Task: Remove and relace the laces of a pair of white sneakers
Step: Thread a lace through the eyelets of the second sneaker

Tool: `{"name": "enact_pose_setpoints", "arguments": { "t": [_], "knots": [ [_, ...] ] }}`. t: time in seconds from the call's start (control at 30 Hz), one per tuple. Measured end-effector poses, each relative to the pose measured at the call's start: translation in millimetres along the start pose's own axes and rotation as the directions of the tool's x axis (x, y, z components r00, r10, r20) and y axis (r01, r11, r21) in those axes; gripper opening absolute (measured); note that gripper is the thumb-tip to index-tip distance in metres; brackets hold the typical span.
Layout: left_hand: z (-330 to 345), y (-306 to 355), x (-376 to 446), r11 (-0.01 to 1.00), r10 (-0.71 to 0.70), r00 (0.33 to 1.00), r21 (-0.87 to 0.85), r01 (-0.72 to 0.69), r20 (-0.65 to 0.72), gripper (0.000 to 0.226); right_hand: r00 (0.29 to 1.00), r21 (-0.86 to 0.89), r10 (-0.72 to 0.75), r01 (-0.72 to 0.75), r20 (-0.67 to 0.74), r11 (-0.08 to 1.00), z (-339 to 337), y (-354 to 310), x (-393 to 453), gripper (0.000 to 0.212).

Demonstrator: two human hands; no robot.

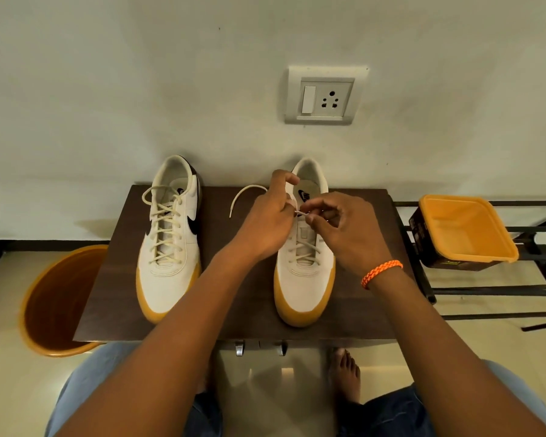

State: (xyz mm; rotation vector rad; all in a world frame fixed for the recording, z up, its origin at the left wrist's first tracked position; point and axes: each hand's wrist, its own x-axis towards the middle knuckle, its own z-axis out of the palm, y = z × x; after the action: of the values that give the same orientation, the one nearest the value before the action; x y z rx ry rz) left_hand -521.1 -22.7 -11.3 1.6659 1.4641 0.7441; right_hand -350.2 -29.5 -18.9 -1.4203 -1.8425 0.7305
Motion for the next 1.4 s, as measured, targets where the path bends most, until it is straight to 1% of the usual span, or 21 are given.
{"name": "enact_pose_setpoints", "arguments": {
  "t": [0.1,0.27,0.47,0.53,0.6,0.67,0.73,0.8,0.93,1.13,1.27,1.4],
  "knots": [
    [-0.6,-2.3,3.2,0.997,-0.057,0.998,-0.048,0.055,-0.037,0.037,1.000,-0.022,0.021,-0.022,-0.015,1.000,3.1,1.7,-0.6,0.017],
    [2.7,-0.8,1.7,0.994,-0.062,0.998,-0.093,0.063,0.015,0.041,0.995,-0.035,-0.018,0.015,-0.096,0.999,10.3,-1.3,-2.3,0.010],
    [-0.1,-4.4,5.0,0.982,-0.069,0.998,-0.174,0.070,0.014,0.043,0.996,-0.095,0.024,-0.032,-0.086,0.995,15.4,3.5,-0.7,0.012],
    [-0.2,-5.5,5.3,0.979,-0.072,0.997,-0.189,0.073,0.010,0.040,0.994,-0.127,0.043,-0.056,-0.105,0.990,17.0,4.2,-0.3,0.012],
    [-1.3,-10.7,8.0,0.991,-0.078,0.996,-0.115,0.072,-0.047,0.026,0.989,-0.184,0.059,-0.084,-0.137,0.979,17.4,5.1,-0.6,0.010],
    [-4.8,-17.8,11.0,0.996,-0.063,0.988,0.058,0.072,-0.142,0.010,0.987,-0.292,0.056,-0.098,-0.149,0.951,19.0,4.7,-3.0,0.008],
    [-7.9,-23.7,11.9,0.968,-0.058,0.981,0.229,0.101,-0.188,0.010,0.987,-0.369,0.065,-0.116,-0.148,0.922,22.1,2.6,-5.4,0.007],
    [-9.4,-28.0,11.9,0.946,-0.070,0.985,0.302,0.115,-0.156,0.011,0.985,-0.389,0.083,-0.137,-0.153,0.911,25.0,0.3,-6.6,0.005],
    [-10.2,-28.1,10.7,0.944,-0.106,0.993,0.307,0.119,-0.061,0.008,0.983,-0.348,0.129,-0.166,-0.128,0.923,29.6,-1.8,-5.6,0.002],
    [-11.3,-26.0,10.0,0.943,-0.120,0.992,0.307,0.126,-0.037,0.012,0.955,-0.187,0.279,-0.294,-0.100,0.937,34.5,3.0,-3.6,0.012],
    [-9.6,-25.4,9.3,0.946,-0.123,0.991,0.297,0.132,-0.048,0.013,0.933,-0.131,0.339,-0.354,-0.122,0.926,40.6,6.0,-3.7,0.015],
    [-8.4,-27.0,8.2,0.956,-0.121,0.992,0.263,0.129,-0.045,0.011,0.923,-0.086,0.366,-0.377,-0.121,0.922,45.1,6.7,-3.8,0.018]
  ]
}}
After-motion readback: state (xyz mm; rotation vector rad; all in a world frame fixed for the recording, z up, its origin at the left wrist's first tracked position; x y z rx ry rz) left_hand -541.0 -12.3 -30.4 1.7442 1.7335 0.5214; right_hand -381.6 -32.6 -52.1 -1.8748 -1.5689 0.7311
